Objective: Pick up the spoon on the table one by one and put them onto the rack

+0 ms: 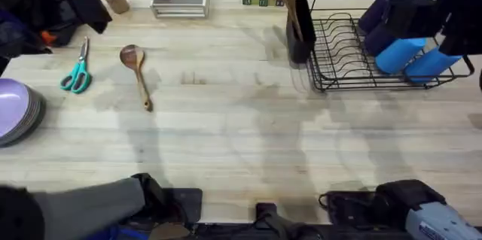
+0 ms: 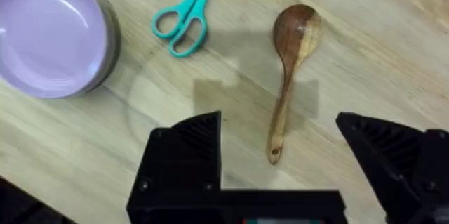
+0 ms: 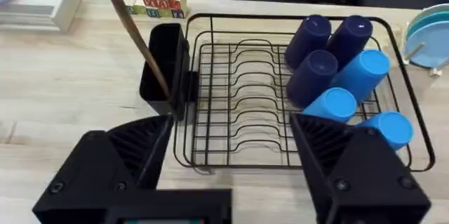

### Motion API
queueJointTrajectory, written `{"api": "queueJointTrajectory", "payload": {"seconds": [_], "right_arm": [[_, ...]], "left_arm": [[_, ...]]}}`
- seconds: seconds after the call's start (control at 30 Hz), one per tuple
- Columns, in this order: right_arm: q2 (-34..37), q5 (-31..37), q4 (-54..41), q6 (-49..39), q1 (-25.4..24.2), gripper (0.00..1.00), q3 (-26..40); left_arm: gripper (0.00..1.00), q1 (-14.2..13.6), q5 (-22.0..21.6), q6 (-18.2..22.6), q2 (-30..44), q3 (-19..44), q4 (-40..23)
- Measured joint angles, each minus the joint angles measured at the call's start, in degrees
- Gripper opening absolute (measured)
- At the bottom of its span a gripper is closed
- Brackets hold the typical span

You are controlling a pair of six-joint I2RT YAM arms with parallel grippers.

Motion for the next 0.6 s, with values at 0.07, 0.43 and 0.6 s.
{"api": "queueJointTrajectory", "payload": {"seconds": [0.07,0.43,0.6], "right_arm": [[0.0,0.0,0.0,0.0,0.0,0.992,0.0],[0.0,0.0,0.0,0.0,0.0,0.992,0.0],[0.0,0.0,0.0,0.0,0.0,0.992,0.0]], "left_arm": [[0.994,0.0,0.9,-0.2,1.8,0.0,0.3],[0.993,0.0,6.5,-0.5,12.3,0.0,1.1],[0.993,0.0,9.2,-0.5,15.1,0.0,0.1]]}}
